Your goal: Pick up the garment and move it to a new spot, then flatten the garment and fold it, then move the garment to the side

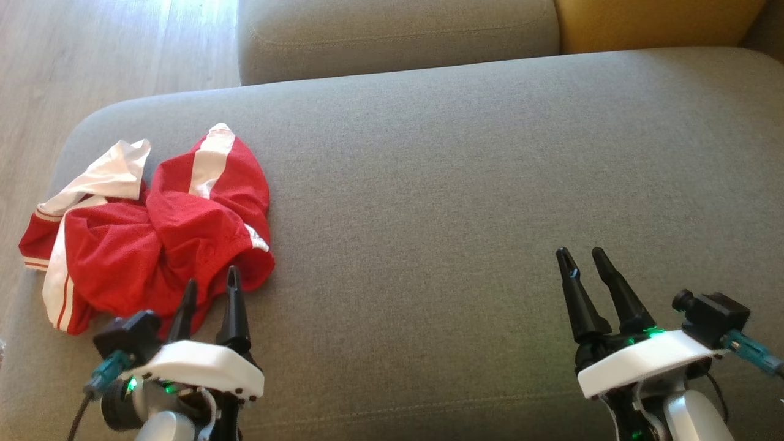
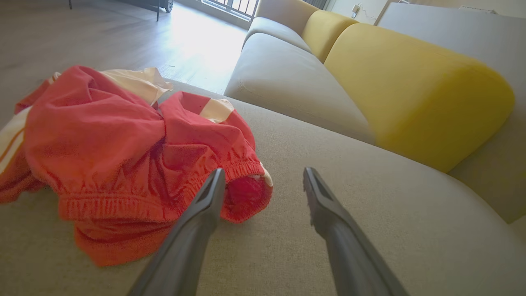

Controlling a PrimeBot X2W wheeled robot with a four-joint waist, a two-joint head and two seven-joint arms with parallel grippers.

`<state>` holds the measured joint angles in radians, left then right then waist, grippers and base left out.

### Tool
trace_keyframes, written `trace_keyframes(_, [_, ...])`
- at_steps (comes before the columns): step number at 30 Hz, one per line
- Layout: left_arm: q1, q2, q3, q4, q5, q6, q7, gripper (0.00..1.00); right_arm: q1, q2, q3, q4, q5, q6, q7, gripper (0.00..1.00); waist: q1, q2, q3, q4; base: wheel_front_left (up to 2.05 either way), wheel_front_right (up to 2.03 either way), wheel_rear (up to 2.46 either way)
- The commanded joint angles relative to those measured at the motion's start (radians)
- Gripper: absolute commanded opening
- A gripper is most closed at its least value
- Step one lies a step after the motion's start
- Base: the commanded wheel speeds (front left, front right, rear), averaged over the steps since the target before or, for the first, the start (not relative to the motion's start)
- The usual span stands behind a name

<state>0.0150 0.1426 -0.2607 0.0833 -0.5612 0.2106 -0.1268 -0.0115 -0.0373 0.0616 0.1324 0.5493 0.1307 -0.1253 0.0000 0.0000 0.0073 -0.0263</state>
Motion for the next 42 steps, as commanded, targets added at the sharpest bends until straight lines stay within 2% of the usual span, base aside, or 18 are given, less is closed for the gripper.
trace_keyframes(1, [-0.051,0.02,0.012,-0.046,0.037,0.01,-0.017,1.0,-0.054,-0.01,0.022,-0.044,-0.039,0.0,-0.017,1.0,0.0,0.0,-0.001,-0.001,0.0,0.0,0.0])
trace_keyframes(13, [-0.04,0.037,-0.01,-0.075,0.177,0.055,-0.052,1.0,-0.054,-0.011,0.032,-0.069,-0.196,0.0,-0.053,1.0,0.0,0.0,-0.007,-0.008,0.0,0.0,0.0])
trace_keyframes(29, [-0.033,0.037,-0.028,-0.1,0.364,0.085,-0.096,1.0,-0.057,-0.012,0.048,-0.101,-0.393,0.0,-0.097,1.0,0.0,0.0,-0.011,-0.007,0.0,0.0,0.0])
trace_keyframes(42, [-0.021,0.03,-0.032,-0.116,0.514,0.102,-0.134,1.0,-0.063,-0.013,0.007,-0.105,-0.521,0.0,-0.136,1.0,0.0,0.0,-0.013,-0.013,0.0,0.0,0.0])
